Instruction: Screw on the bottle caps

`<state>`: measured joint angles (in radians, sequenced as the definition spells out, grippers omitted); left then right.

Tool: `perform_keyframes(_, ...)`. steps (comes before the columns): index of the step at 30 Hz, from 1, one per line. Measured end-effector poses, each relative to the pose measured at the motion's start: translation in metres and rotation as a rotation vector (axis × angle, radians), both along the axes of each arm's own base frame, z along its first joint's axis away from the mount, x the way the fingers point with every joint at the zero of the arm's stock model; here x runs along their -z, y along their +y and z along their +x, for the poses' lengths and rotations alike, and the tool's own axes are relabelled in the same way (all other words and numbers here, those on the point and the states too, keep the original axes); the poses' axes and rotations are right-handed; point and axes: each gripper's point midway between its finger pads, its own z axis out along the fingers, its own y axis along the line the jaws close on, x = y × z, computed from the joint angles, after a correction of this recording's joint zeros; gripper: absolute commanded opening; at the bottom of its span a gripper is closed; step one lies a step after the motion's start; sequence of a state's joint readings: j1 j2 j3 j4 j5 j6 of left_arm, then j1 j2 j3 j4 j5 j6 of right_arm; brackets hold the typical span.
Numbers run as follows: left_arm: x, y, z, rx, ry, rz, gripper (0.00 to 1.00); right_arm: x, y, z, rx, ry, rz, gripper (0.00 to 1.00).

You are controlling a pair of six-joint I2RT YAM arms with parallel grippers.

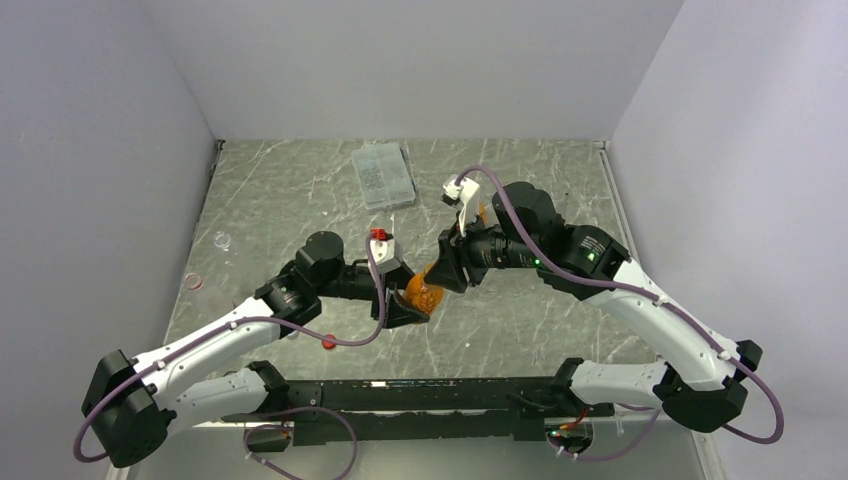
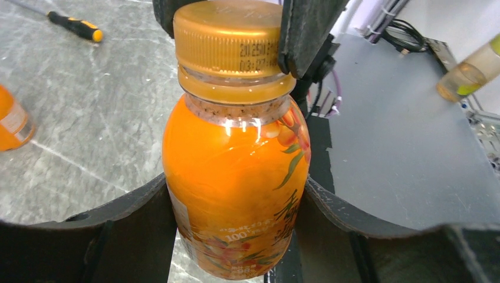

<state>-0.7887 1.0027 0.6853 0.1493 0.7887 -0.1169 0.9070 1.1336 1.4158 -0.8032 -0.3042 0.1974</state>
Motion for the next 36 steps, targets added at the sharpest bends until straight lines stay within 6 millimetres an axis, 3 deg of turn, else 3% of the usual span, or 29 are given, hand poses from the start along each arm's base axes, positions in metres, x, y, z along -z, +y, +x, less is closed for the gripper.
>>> perform_keyframes(7,0.006,0.006,0.031,-0.183,-0.037,0.061,0.0,0.01,0.002,0.03,0.164,0.077,-0.022,0.22)
perform_keyframes(16,0.012,0.008,0.094,-0.423,-0.136,0.199,0.0,0.019,-0.004,0.09,0.45,0.199,0.002,0.17)
perform_keyframes(24,0.024,0.006,0.13,-0.523,-0.185,0.293,0.0,0.034,-0.009,0.125,0.641,0.22,-0.027,0.19)
perform_keyframes(27,0.025,0.005,0.133,-0.528,-0.187,0.297,0.0,0.034,-0.011,0.128,0.67,0.221,-0.023,0.34)
perform_keyframes(32,0.02,0.003,0.135,-0.536,-0.187,0.282,0.0,0.027,-0.014,0.127,0.69,0.212,-0.005,0.81)
perform_keyframes(36,0.013,0.004,0.136,-0.554,-0.163,0.244,0.0,0.015,-0.022,0.115,0.674,0.188,0.006,0.99)
